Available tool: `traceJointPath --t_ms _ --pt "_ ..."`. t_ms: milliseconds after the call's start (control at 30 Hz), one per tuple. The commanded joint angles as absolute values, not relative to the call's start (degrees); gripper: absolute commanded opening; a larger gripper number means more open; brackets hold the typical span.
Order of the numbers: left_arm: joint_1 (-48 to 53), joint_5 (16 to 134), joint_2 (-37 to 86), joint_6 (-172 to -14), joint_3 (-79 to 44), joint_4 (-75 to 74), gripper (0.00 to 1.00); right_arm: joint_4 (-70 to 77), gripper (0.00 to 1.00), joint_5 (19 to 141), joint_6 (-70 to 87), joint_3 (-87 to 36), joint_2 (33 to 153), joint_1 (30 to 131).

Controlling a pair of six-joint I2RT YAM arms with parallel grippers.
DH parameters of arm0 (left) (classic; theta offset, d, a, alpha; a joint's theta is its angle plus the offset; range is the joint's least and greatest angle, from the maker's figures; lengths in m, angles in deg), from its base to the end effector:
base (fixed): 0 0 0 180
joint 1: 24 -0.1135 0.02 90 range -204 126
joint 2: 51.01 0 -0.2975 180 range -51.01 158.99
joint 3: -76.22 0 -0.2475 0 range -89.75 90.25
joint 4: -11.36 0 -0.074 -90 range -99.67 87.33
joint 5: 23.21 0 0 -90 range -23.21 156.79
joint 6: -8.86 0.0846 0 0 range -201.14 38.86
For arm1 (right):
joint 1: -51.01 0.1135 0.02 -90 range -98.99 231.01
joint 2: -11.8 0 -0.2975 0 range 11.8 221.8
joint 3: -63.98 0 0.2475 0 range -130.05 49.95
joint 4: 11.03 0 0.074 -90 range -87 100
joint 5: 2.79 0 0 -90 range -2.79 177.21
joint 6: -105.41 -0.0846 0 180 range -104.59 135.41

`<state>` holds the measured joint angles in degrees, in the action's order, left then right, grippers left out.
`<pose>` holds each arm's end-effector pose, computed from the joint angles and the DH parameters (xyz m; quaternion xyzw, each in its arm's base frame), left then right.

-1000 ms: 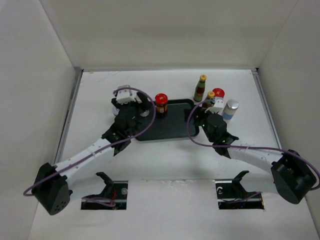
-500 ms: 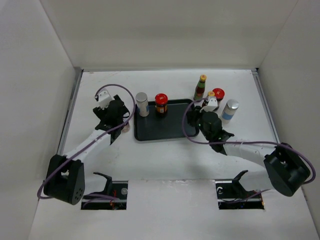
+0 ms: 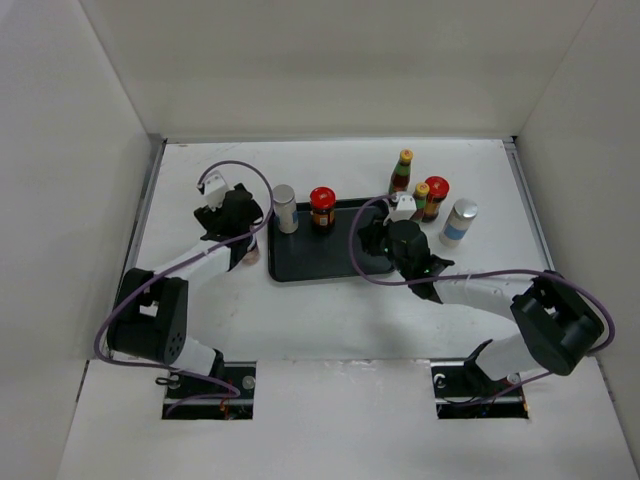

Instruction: Organize the condiment bottles

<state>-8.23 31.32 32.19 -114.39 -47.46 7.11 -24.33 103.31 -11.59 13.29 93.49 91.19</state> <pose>0.3289 -0.0419 0.2231 -0.2740 0.7971 0.0472 0.5360 0.2727 0.1996 0.2332 -0.0097 0.8037 0.2289 0.5491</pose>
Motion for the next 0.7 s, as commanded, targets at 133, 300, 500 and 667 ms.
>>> traceJointPath --t_ms 133,300,500,667 --pt "-7.26 32.95 32.93 -113.92 -45.09 9.72 0.80 -25.30 0.30 102.86 -10.69 11.37 93.19 91.57" --pt "-5.94 31.72 29.85 -114.10 -46.94 9.99 0.73 -25.48 0.31 103.03 -10.43 11.63 92.83 91.57" --pt "-6.11 31.72 29.41 -113.84 -46.86 8.58 0.76 -25.48 0.33 103.30 -10.43 11.81 92.66 91.57" --pt "-6.55 32.69 34.76 -112.78 -42.64 4.72 0.78 -25.48 0.35 103.39 -10.34 11.89 92.48 91.57"
